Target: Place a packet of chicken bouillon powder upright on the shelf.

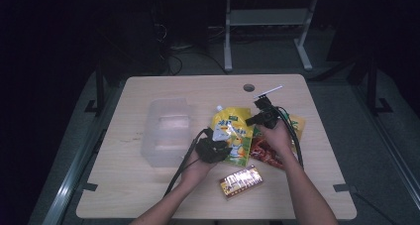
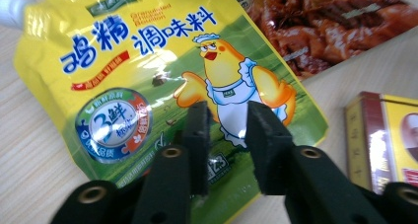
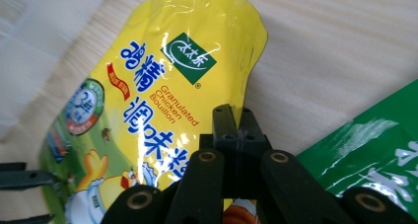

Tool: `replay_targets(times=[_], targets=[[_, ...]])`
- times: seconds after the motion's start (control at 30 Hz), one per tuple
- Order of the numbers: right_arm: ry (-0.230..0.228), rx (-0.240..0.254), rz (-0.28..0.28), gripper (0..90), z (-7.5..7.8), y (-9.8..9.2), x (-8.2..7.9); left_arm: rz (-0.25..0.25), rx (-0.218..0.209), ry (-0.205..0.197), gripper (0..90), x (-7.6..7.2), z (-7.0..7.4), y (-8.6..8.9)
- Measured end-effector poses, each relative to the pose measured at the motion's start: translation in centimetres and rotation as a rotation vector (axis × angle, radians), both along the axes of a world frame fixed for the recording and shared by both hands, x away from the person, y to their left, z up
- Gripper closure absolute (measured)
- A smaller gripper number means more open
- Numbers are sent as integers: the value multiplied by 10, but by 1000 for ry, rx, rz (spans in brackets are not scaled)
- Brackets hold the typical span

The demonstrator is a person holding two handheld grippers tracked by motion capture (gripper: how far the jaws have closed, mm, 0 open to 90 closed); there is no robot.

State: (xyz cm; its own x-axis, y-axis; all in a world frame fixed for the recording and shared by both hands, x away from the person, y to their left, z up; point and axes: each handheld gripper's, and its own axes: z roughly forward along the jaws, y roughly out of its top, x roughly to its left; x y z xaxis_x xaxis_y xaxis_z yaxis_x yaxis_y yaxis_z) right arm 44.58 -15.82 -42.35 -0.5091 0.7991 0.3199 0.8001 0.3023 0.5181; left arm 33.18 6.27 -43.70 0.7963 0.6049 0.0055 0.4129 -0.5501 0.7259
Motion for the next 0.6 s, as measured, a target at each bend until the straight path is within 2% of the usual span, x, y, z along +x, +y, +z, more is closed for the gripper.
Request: replay_targets(times=[0.03,0.07,0.2,0.3,0.37,0.4,0.5,0.53,0.57,0.6], targets=[[0,0,0,898,0,0,0,0,0,0,671,0,0,0],[-20,9,3,898,7,-2,-3,-1,-15,1,655,-2,3,2],[-51,26,2,899,17,-6,-9,-30,-10,-5,621,-7,8,4],[-68,45,-1,898,26,-8,-13,-32,-20,1,580,-11,10,5],[-95,65,8,898,35,-9,-18,-40,-24,-10,564,-14,12,6],[-123,63,18,899,42,-9,-22,-45,-30,-11,548,-17,13,7],[-137,74,31,899,49,-7,-27,-53,-30,-14,537,-21,14,10],[-172,91,51,899,57,-5,-31,-55,-29,-16,529,-23,15,11],[-172,91,51,899,57,-5,-31,-57,-29,-16,529,-24,15,12],[-199,97,62,899,65,-3,-36,-60,-31,-21,520,-25,16,13]])
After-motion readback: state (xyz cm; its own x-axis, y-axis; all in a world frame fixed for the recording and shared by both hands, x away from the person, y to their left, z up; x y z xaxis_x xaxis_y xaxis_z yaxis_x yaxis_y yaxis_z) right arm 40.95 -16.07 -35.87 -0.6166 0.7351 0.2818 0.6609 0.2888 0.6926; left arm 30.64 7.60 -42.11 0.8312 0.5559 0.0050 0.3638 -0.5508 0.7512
